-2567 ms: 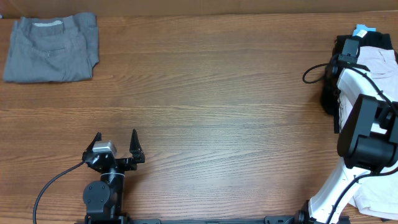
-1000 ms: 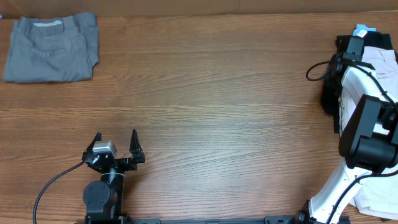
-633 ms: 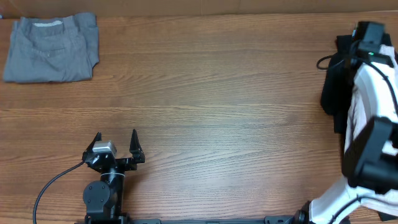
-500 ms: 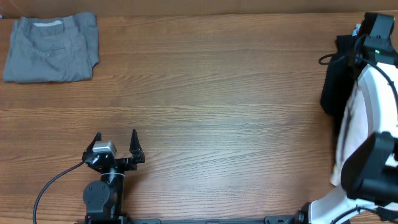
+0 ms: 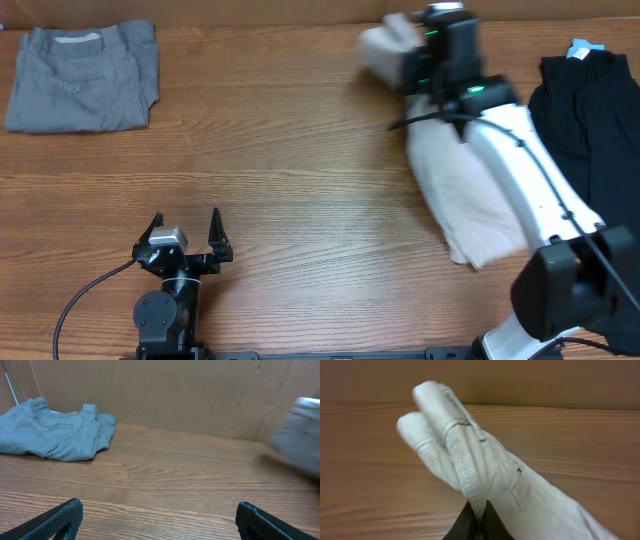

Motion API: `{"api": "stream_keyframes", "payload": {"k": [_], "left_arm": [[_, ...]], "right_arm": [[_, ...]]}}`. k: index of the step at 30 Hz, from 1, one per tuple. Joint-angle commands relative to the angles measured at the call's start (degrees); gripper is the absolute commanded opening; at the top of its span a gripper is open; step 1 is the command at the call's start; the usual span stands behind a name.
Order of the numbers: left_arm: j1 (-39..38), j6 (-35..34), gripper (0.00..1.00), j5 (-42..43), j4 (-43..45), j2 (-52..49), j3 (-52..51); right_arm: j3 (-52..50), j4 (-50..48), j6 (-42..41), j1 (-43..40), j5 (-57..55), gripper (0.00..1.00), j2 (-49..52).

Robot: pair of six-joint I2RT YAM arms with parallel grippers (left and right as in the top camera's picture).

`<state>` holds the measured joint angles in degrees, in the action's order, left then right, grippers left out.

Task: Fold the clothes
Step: 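Drag the beige pants left and lay them flat mid-table, then pull the pants' right end rightward with the right gripper to straighten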

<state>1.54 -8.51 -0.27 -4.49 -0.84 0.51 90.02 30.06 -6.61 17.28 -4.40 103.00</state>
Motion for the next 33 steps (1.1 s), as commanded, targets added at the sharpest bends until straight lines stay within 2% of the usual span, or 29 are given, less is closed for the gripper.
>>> {"api": "stream_keyframes", "payload": {"k": [1,4,10,11,12,14,15,17,19,21,22,23,28,33], "left_arm": [[0.3,1.2,1.00,0.0,0.1,0.6,-0.2],[0.3,1.2,1.00,0.0,0.1,0.6,-0.2],[0.3,1.2,1.00,0.0,0.1,0.6,-0.2],[0.3,1.2,1.00,0.0,0.1,0.6,-0.2],[0.3,1.2,1.00,0.0,0.1,0.6,-0.2],[0.3,1.2,1.00,0.0,0.1,0.6,-0.2],[0.3,1.2,1.00,0.0,0.1,0.6,-0.2],[0.3,1.2,1.00,0.0,0.1,0.6,-0.2],[0.3,1.2,1.00,0.0,0.1,0.6,-0.2],[0.3,1.2,1.00,0.0,0.1,0.6,-0.2],[0.3,1.2,1.00,0.0,0.1,0.6,-0.2],[0.3,1.2,1.00,0.0,0.1,0.6,-0.2],[0.3,1.2,1.00,0.1,0.1,0.6,-0.2],[0.3,1.2,1.00,0.0,0.1,0.6,-0.2]], "right_arm": [[1.9,-3.1,-8.9,7.3,9.7,0.04,1.7],[1.9,-7.3,-14.8,14.1,11.5,0.04,4.5],[1.9,-13.7,-19.9,24.7,11.9,0.04,8.2],[1.9,-14.3,-20.3,26.1,11.2,0.09,8.2],[1.9,-14.8,-20.3,27.1,9.6,0.22,8.2],[2.2,-15.3,-20.2,28.0,6.6,0.65,8.1],[2.5,-15.1,-20.2,28.0,5.6,0.79,8.1],[3.7,-13.7,-20.0,27.4,5.3,0.80,8.1],[5.7,-10.1,-20.0,25.7,4.8,0.81,7.5],[8.6,-4.5,-20.0,23.2,2.6,0.86,6.3],[10.3,-1.2,-20.0,21.8,1.5,0.91,5.6],[12.1,2.5,-20.0,20.2,0.5,1.00,4.9],[20.7,22.1,-20.0,11.1,-0.5,1.00,1.8],[22.0,41.8,-20.0,1.4,-0.9,1.00,0.5]]}}
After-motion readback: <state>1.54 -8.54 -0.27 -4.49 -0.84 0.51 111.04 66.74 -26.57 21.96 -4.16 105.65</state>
